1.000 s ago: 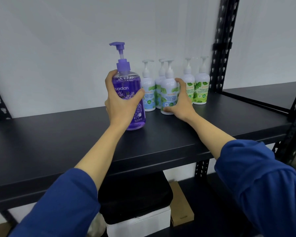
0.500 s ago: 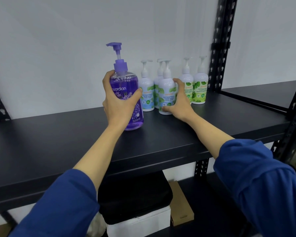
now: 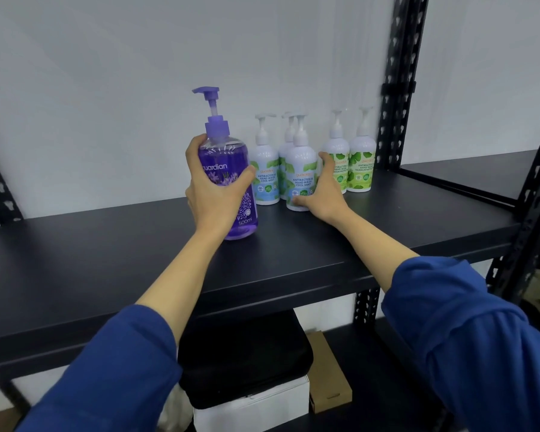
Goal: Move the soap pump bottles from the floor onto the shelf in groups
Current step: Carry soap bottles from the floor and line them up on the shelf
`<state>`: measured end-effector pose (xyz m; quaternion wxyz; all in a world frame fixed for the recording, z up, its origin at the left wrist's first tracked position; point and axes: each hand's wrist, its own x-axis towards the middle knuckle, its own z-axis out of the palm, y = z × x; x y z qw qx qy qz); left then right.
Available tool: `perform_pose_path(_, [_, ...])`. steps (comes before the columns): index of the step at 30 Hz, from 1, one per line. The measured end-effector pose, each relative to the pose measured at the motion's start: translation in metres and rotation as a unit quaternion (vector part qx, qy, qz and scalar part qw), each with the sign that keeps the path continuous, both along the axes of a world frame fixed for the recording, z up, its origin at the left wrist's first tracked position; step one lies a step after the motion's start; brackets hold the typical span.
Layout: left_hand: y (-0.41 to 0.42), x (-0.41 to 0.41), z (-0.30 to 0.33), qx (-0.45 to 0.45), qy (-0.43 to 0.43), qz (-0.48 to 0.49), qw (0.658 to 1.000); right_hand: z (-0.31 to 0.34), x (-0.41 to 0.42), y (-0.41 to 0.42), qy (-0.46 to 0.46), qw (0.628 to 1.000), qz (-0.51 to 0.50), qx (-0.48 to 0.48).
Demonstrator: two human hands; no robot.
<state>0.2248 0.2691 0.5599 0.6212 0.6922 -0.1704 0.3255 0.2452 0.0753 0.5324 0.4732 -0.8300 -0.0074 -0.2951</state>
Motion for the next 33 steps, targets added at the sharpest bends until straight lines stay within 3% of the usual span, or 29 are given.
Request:
perform_pose_path(4, [0.001, 0.0, 0.0, 0.004, 0.003, 0.005, 1.0, 0.007, -0.025, 0.012, 0.033, 0.998, -0.06, -0.011])
perform_pose_path(7, [0.008, -0.001, 0.001, 0.012, 0.002, 0.014, 1.0, 0.013, -0.049, 0.036, -0.001, 0.988, -0.104, -0.112])
perform_pose_path(11, [0.029, -0.004, 0.004, 0.009, -0.001, 0.034, 0.999, 0.022, -0.056, 0.087, 0.03, 0.969, -0.037, -0.242])
perform_pose_path(14, [0.057, -0.003, 0.005, 0.013, -0.005, 0.057, 0.998, 0.021, -0.055, 0.13, 0.109, 0.954, 0.054, -0.274])
perform_pose_path(19, [0.115, 0.006, 0.01, 0.028, 0.004, 0.107, 0.994, 0.01, -0.049, 0.189, 0.155, 0.925, 0.14, -0.319])
perform_pose_path(26, [0.178, 0.02, 0.012, 0.042, 0.018, 0.169, 0.985, 0.006, -0.035, 0.235, 0.185, 0.9, 0.168, -0.357])
perform_pose_path(33, [0.197, 0.035, 0.002, 0.045, 0.017, 0.144, 0.988, 0.0, -0.033, 0.236, 0.179, 0.895, 0.158, -0.377])
